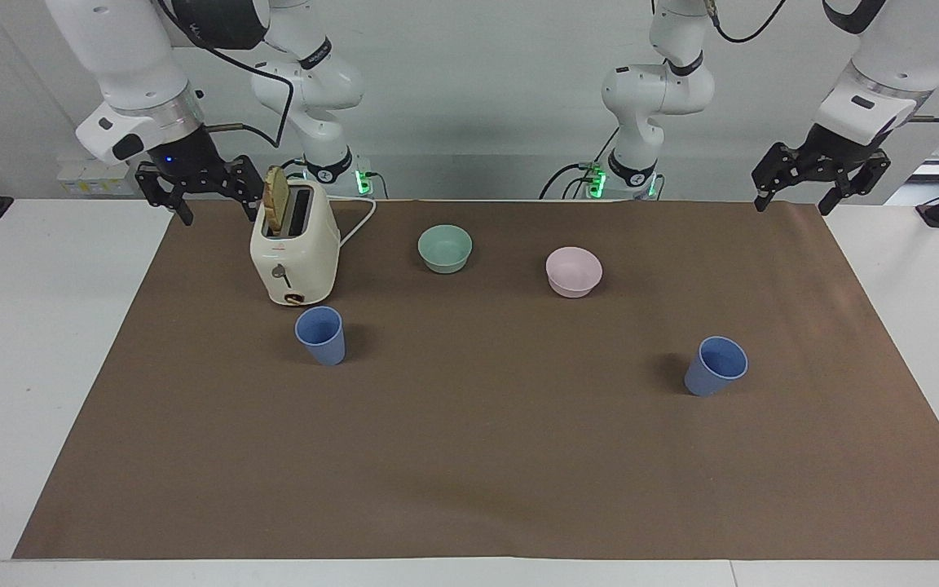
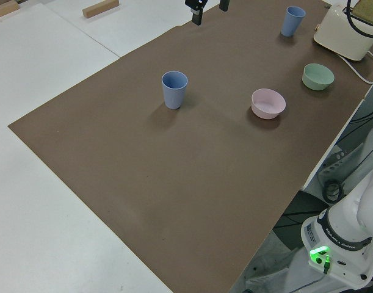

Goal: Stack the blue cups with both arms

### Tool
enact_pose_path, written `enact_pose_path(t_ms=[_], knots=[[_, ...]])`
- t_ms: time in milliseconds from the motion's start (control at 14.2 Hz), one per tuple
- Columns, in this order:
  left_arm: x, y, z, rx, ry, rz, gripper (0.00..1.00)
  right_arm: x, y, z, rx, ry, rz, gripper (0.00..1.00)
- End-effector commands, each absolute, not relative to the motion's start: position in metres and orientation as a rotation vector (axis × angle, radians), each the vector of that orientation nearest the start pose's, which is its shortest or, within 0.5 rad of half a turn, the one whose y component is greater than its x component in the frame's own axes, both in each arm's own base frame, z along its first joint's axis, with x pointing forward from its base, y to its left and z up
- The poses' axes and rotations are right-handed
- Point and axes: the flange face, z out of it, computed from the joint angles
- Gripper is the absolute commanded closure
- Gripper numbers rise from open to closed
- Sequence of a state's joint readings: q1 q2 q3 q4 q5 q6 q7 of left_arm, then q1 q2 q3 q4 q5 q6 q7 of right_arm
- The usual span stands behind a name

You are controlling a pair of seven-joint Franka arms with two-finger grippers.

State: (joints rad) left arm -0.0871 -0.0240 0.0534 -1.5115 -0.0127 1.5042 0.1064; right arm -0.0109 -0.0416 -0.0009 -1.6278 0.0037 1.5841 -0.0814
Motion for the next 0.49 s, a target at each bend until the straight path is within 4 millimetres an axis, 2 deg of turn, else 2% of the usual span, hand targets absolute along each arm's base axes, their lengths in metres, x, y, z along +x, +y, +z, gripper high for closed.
enact_pose_path(t_ms=[0, 423], knots=[[0.5327, -0.0222, 0.6619, -3.137, 0.220, -0.031, 0.00, 0.5384, -0.0094, 0.6214, -3.142, -0.138, -0.007, 0.00], [0.5329, -0.0291, 0.6602, -3.139, 0.222, -0.031, 0.00, 0.5386, -0.0094, 0.6223, -3.142, -0.138, -0.012, 0.00]])
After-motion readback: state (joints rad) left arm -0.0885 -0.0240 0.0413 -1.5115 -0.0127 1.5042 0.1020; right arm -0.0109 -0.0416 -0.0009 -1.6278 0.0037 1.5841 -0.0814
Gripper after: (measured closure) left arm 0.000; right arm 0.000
